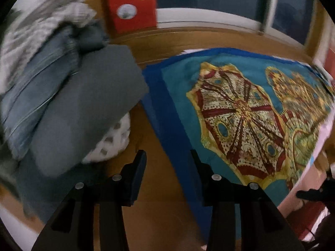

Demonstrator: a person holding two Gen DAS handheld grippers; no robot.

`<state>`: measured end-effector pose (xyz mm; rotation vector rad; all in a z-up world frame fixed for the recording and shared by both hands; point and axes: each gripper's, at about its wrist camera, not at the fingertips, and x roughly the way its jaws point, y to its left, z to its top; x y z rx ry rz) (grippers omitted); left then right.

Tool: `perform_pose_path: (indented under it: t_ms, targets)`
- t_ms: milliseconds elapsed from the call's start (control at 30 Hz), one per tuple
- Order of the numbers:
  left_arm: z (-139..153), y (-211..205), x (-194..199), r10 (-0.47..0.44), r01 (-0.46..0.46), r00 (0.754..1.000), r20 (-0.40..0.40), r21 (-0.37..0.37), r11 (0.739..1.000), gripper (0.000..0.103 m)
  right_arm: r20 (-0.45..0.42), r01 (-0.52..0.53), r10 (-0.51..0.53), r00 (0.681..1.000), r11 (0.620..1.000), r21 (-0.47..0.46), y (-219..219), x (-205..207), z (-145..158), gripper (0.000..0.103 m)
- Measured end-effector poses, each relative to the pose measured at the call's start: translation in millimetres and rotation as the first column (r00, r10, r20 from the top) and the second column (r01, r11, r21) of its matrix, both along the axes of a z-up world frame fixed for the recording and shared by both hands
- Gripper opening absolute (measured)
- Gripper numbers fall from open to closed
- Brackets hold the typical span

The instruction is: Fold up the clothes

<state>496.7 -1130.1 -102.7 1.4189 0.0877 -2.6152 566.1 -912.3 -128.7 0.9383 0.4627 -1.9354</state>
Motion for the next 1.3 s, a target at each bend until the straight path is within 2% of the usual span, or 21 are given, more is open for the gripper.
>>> perform_pose_path:
  t_ms: [67, 133, 233, 300, 400, 567, 633, 700, 767, 867, 1000, 1133, 1233, 1267, 1300]
  targets:
    - [-0.4, -2.7, -17.8, -0.089, 0.089, 0.996, 0.007, 0.008, 0.996, 0.041, 0.010, 0.022, -0.023, 1.000, 0.999, 0.024, -23.6, 6.0, -6.1, 0.065]
    - [3.1, -5.4, -39.5, -0.201, 0.201, 0.980, 0.012, -0.017, 0.979, 0.041, 0.018, 0.059, -0.060, 0.998, 0.998, 0.033, -42.7, 10.3, -11.3, 0.065]
    - [9.0, -5.9, -80.3, -0.333, 0.335, 0.942, 0.033, -0.084, 0.938, 0.041, 0.025, 0.116, -0.117, 0.993, 0.992, 0.045, -70.5, 16.5, -19.1, 0.065]
    - [12.6, -6.8, -110.0, -0.379, 0.384, 0.923, 0.058, -0.098, 0.918, 0.041, 0.049, 0.171, -0.173, 0.984, 0.984, 0.038, -83.8, 19.1, -23.0, 0.065]
    - [16.1, -11.9, -147.9, -0.405, 0.412, 0.911, 0.081, -0.105, 0.905, 0.041, 0.058, 0.241, -0.243, 0.968, 0.970, 0.040, -100.5, 21.4, -24.9, 0.065]
    - [3.3, -31.2, -200.5, -0.398, 0.416, 0.901, 0.171, -0.087, 0.905, 0.042, 0.045, 0.313, -0.316, 0.948, 0.948, 0.066, -116.8, 19.6, -28.5, 0.065]
    - [-3.8, -38.5, -216.0, -0.406, 0.428, 0.888, 0.214, -0.068, 0.901, 0.042, 0.045, 0.335, -0.338, 0.940, 0.940, 0.070, -119.0, 18.7, -30.1, 0.066]
    - [-12.4, -42.8, -228.1, -0.428, 0.445, 0.864, 0.264, -0.005, 0.895, 0.042, 0.052, 0.364, -0.367, 0.929, 0.929, 0.063, -118.0, 16.9, -31.1, 0.066]
    - [-21.2, -40.3, -235.2, -0.443, 0.461, 0.842, 0.309, 0.019, 0.887, 0.042, 0.068, 0.396, -0.399, 0.914, 0.917, 0.053, -115.7, 14.2, -32.8, 0.067]
    - [-31.6, -28.5, -239.2, -0.457, 0.506, 0.822, 0.340, -0.069, 0.859, 0.042, 0.092, 0.427, -0.428, 0.899, 0.904, 0.041, -112.7, 11.8, -34.6, 0.068]
    - [-44.7, -22.1, -244.1, -0.456, 0.533, 0.799, 0.393, -0.110, 0.839, 0.042, 0.089, 0.428, -0.430, 0.899, 0.903, 0.041, -113.3, 10.5, -34.5, 0.068]
    - [-45.4, -26.5, -247.5, -0.450, 0.519, 0.804, 0.390, -0.088, 0.850, 0.043, 0.084, 0.422, -0.424, 0.902, 0.905, 0.046, -115.0, 9.7, -36.1, 0.071]
    - [-45.2, -35.1, -249.8, -0.451, 0.491, 0.804, 0.388, -0.006, 0.871, 0.043, 0.065, 0.413, -0.416, 0.907, 0.909, 0.058, -117.3, 9.9, -38.4, 0.076]
    - [-45.1, -38.1, -250.5, -0.451, 0.480, 0.804, 0.387, 0.025, 0.877, 0.040, 0.042, 0.411, -0.415, 0.909, 0.909, 0.071, -119.1, 10.5, -40.0, 0.076]
    - [-45.2, -42.5, -250.6, -0.456, 0.465, 0.803, 0.383, 0.077, 0.882, 0.028, 0.029, 0.415, -0.418, 0.908, 0.906, 0.077, -120.0, 10.4, -40.6, 0.076]
